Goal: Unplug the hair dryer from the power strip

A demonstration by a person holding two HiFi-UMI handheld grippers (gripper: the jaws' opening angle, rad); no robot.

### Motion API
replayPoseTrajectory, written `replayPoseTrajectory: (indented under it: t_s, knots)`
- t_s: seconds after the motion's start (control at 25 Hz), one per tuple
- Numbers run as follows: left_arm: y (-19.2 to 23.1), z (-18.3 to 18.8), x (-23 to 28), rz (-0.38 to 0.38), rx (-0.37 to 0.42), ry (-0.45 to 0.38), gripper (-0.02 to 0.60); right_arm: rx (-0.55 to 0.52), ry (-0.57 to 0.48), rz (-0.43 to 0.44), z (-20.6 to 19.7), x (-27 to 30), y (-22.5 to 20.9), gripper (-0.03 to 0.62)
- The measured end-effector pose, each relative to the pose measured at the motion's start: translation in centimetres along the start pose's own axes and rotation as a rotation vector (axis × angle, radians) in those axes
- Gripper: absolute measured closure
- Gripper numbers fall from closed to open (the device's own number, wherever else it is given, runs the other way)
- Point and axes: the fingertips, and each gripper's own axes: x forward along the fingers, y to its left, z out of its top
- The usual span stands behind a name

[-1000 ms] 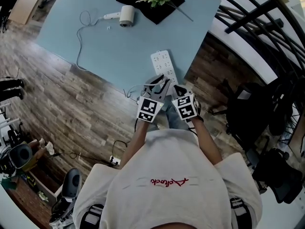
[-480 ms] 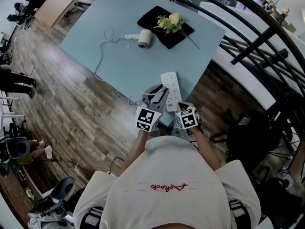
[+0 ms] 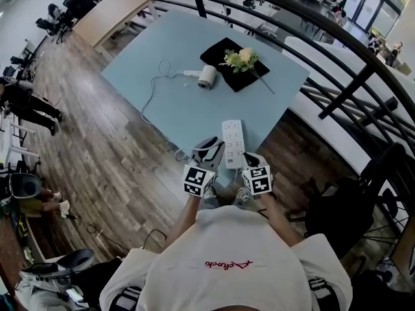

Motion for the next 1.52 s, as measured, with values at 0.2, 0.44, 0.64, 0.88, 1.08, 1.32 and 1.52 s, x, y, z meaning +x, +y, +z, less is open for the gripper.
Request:
replayPoseTrajectory:
  t_s: [0.2, 0.44, 0.64, 0.88, 1.08, 1.32, 1.52]
  knots:
    - [-0.7, -0.1, -1.0, -0.003, -0.008, -0.011, 0.471, -0.023, -0.139, -0.021, 3.9, -2.7, 0.4, 0.577]
    - [-1.1, 0.2, -3.8, -0.008, -0.010, -0.039, 0.471, -0.070, -0.293, -0.059, 6.6, -7.1, 3.1, 0.577]
    - [-1.3, 0.3, -7.3, -0.007, -0.005, -0.070, 0.471, -0.136, -0.356, -0.096, 7.2, -9.5, 6.3, 0.577]
    - [-1.6, -0.6, -13.6, 0.010, -0.009, -0.085, 0.471, -0.120, -0.396, -0.114, 5.9, -12.1, 11.0, 0.577]
    - [-3.6, -1.5, -18.1, 0.013, -0.011, -0.093, 0.471, -0.100, -0.412, -0.111, 3.8, -15.1, 14.4, 0.577]
    - [-6.2, -2.2, -21.8, 0.012, -0.008, -0.109, 0.471, -0.089, -0.410, -0.120, 1.2, -18.1, 16.7, 0.577]
    - [-7.8, -2.5, -24.6, 0.010, -0.010, -0.115, 0.471, -0.077, -0.405, -0.128, -0.7, -20.6, 18.1, 0.577]
